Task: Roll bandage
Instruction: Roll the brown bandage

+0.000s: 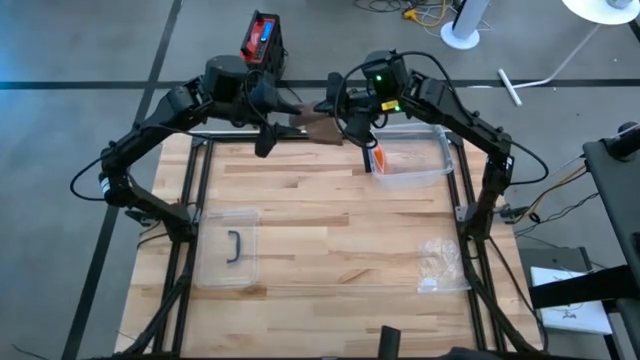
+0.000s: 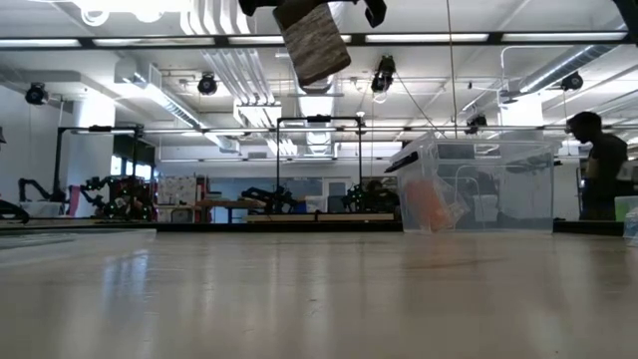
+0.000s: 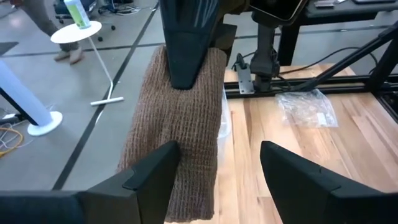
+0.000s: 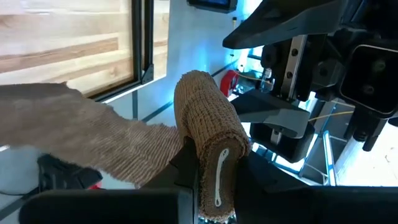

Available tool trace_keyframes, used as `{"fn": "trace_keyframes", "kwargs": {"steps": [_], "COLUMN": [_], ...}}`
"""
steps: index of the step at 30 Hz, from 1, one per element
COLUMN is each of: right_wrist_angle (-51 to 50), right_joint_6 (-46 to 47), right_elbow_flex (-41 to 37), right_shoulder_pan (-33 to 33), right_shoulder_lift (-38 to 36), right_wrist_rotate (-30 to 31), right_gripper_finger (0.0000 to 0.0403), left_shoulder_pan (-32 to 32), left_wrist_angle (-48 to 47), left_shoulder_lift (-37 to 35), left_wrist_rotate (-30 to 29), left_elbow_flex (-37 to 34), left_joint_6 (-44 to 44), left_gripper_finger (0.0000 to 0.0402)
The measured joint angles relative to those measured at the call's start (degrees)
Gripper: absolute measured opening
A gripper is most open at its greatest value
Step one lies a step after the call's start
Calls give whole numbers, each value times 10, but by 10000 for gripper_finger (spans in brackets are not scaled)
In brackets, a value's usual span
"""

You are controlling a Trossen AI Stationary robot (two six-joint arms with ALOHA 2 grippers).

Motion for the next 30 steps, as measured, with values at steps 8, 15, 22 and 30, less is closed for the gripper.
{"fn": "trace_keyframes", "kwargs": {"steps": [8,15,22,30], "right_wrist_angle": [0,6,17,42], "right_joint_6": [-6,-25,-25,-25], "right_elbow_flex": [0,0,0,0], "right_shoulder_pan": [2,7,11,14], "right_shoulder_lift": [0,0,0,2], "right_wrist_rotate": [-3,-9,-4,-5], "right_gripper_finger": [50,50,50,50], "left_shoulder_pan": [0,1,5,4], "left_wrist_angle": [1,19,14,-3], "left_shoulder_lift": [0,0,2,-2], "left_wrist_rotate": [-2,-21,-20,-19], "left_elbow_flex": [0,0,0,1], "left_joint_6": [-5,-13,-14,-11], "left_gripper_finger": [236,236,220,217]}}
